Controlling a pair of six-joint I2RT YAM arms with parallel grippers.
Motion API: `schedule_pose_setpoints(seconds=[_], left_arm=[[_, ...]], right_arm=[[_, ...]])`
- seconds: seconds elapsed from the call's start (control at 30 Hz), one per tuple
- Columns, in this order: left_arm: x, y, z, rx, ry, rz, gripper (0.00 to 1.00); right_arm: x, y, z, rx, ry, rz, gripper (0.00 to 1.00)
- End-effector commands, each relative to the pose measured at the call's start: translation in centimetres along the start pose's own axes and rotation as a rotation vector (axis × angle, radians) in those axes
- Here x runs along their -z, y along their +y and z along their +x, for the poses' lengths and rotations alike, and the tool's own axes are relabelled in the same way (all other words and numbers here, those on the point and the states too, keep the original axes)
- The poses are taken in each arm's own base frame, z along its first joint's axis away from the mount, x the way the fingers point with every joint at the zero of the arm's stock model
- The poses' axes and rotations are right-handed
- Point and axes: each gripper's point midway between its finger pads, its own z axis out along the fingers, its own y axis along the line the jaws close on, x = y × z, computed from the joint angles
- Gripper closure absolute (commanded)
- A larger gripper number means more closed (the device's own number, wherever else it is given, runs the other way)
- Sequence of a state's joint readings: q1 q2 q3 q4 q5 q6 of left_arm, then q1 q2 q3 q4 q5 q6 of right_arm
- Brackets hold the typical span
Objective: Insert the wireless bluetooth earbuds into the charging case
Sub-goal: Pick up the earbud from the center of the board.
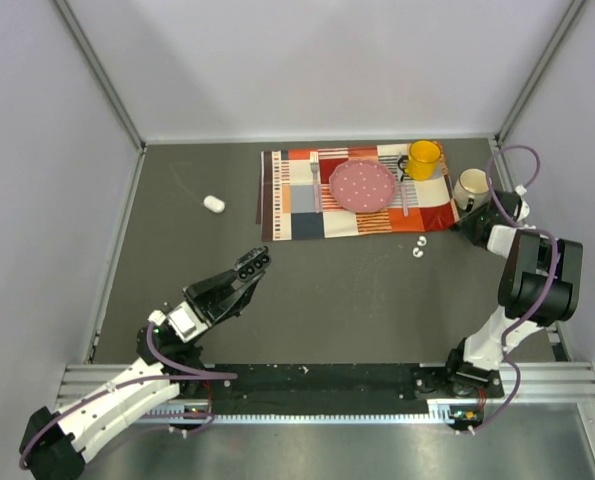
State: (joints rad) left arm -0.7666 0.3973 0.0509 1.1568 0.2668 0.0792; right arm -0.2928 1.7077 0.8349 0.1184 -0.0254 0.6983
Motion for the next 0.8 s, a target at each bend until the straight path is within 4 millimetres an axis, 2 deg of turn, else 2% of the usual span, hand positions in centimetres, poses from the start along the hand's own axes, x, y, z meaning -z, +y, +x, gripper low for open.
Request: schedule_pose_setpoints(seconds=[0.0,0.33,0.5,0.57,0.77], left_arm=[[1.4,-0.1,1.9,0.002,0.043,-0.018,1.0],[1.5,0.1,2.1,0.0,0.048,-0.028,1.0],[1.5,0.1,2.1,0.0,0.05,-0.031,1.0],[1.5,0.1,2.2,0.001,0.051,-0.031,1.0],[1.5,0.1,2.2,0.001,0.052,-0.032,1.0]], right_arm=[[-0.5,2.0,-1.9,0.012,-0.027,-0.076,0.64],[-1.0,1.7,-1.5,0.034,0.011,-0.051,0.67],[-1.5,1.1,-0.8,0.058,0.056,-0.023,0.72],[-1.6,1.2,-0.7,0.067,0.068,-0.025,0.77],[-1.7,1.2,-0.4,0.08,0.095,-0.029,0.78]])
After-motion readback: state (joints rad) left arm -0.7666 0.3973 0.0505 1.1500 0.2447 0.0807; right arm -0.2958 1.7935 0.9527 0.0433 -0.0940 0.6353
